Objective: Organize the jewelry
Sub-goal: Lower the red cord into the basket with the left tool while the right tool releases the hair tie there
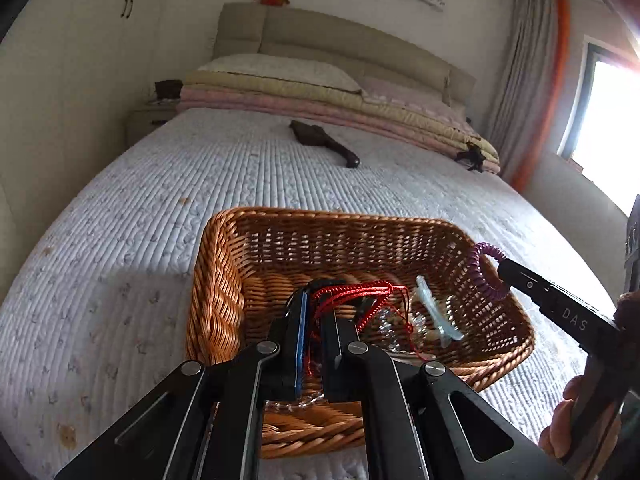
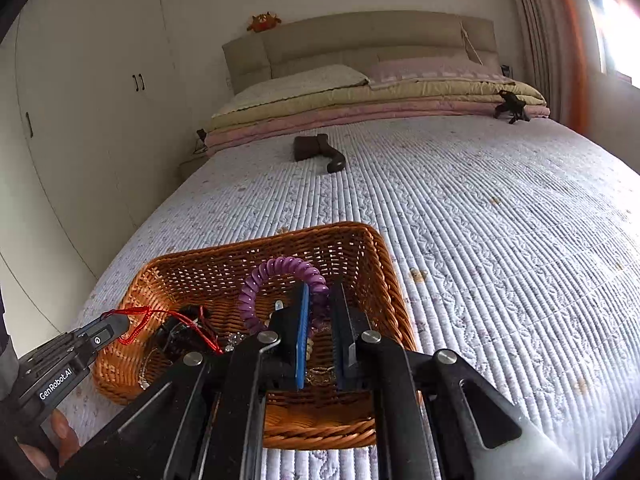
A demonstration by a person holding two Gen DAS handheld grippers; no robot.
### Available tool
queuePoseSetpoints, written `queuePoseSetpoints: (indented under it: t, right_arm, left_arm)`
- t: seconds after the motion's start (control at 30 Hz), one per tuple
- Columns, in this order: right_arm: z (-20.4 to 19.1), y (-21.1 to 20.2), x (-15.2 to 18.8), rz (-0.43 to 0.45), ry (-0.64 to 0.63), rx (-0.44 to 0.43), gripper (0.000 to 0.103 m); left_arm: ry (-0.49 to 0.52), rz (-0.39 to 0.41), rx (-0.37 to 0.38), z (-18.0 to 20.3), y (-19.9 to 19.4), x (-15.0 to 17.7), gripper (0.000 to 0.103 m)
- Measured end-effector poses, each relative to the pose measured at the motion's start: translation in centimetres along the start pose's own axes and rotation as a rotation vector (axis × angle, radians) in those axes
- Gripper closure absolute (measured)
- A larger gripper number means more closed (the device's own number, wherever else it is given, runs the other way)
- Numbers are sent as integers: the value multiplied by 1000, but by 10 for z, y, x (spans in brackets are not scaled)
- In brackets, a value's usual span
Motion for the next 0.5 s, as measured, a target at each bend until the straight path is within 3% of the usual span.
queuePoseSetpoints:
  t: [0.13,0.5]
  right_arm:
    - [-6,20,10,-56,-31,3,91]
    - [-9,30,15,-89,-60,2,90]
  left_arm:
    - [14,-58,-20,0,18,3,97]
    - [54,-58,-40,4,18,11,95]
Point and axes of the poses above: each gripper's, at about its wrist camera, not at the fingertips, and y roughly the way its jaws point, z to its right, x to its underside, the point moved 1 cm from there along y, roughly the way its jaws point, and after that the axes turned 9 degrees about -z, right-handed, at the moved point
